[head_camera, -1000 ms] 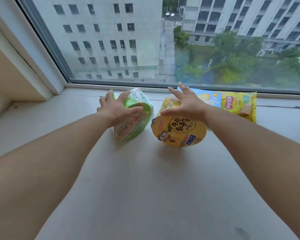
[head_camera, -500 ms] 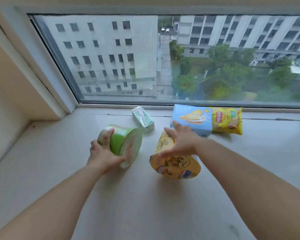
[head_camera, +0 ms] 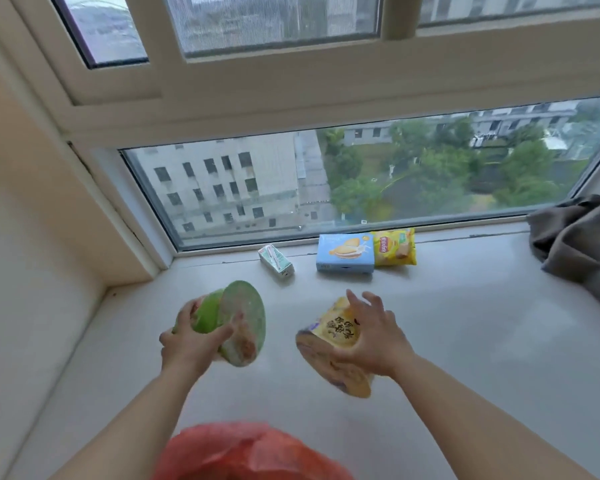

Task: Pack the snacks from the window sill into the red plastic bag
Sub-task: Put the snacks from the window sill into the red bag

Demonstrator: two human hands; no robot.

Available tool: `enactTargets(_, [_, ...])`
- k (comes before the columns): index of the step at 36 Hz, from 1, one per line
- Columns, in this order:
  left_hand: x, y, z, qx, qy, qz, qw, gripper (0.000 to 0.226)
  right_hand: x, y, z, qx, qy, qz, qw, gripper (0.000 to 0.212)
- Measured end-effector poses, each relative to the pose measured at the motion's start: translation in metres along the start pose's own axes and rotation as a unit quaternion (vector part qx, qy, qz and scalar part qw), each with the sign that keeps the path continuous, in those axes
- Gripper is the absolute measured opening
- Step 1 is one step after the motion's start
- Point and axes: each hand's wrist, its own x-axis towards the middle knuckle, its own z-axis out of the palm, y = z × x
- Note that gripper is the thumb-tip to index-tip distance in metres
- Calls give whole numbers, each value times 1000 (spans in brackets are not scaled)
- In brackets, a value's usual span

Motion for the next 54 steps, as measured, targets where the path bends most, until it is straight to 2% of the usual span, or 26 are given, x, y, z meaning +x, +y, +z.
enactTargets(5, [-55,-7,-35,-76,16,44,996,97,-55,0,-19,186,66,79,977,117])
enactTargets(9, [-104,-14,-58,-119,36,80,989,96,-97,-7,-32,367,112,97,918,115])
enactTargets(13, [-148,-20,-75,-118,73,123,983,90,-138,-17,-44,475,110,102,867,123])
enactTargets(15, [-167,-28,-83,-128,83,132,979,90,-158,-19,-45,506,105,95,851,109])
enactTargets(17, [-185,-39,-88,-135,91,136,977,88,-177,-21,-46,527,96,66,842,76])
enactTargets(19, [-209,-47,-92,-132,98,148,975,86,-194,-24,-45,541,68,33,838,51])
enactTargets(22, [-242,-60,-97,-114,118,153,974,91,-216,-28,-37,539,24,8,842,40])
enactTargets(24, [-257,-75,-99,-88,139,154,974,89,-227,-30,-30,537,-2,-7,844,51])
enactTargets(27, [-278,-103,-106,-76,163,153,972,83,-246,-40,-22,533,-32,-59,843,44])
enactTargets(28, [-285,-112,-110,-77,170,149,971,82,-250,-43,-19,533,-43,-66,843,49])
enactTargets(31, [-298,-138,-120,-72,175,126,974,82,-263,-51,-5,526,-70,-68,845,83])
enactTargets(35, [-304,-163,-132,-56,113,112,986,83,-277,-60,19,518,-73,-40,852,99])
enactTargets(39, [-301,-184,-144,-4,-1,97,995,84,-286,-67,40,502,-88,-19,860,105])
enactTargets(43, [-292,-197,-157,-27,-100,84,991,83,-290,-70,51,506,-90,-12,858,102])
enactTargets(45, [-289,-198,-161,-53,-159,71,983,89,-292,-72,53,511,-93,-11,855,96])
enactTargets(47, [-286,-198,-162,-37,-202,54,977,85,-295,-73,56,510,-91,-2,855,89])
enactTargets(49, [-283,-200,-157,3,-209,56,976,74,-296,-73,61,510,-95,8,855,80])
enactTargets(51, [-278,-201,-149,-9,-186,55,981,68,-294,-72,65,521,-100,34,847,79])
enactTargets(53, [-275,-200,-139,-46,-136,60,988,56,-292,-71,69,538,-99,51,835,69])
enactTargets(54, [-273,-200,-136,-57,-97,59,992,46,-289,-69,72,535,-96,49,838,72])
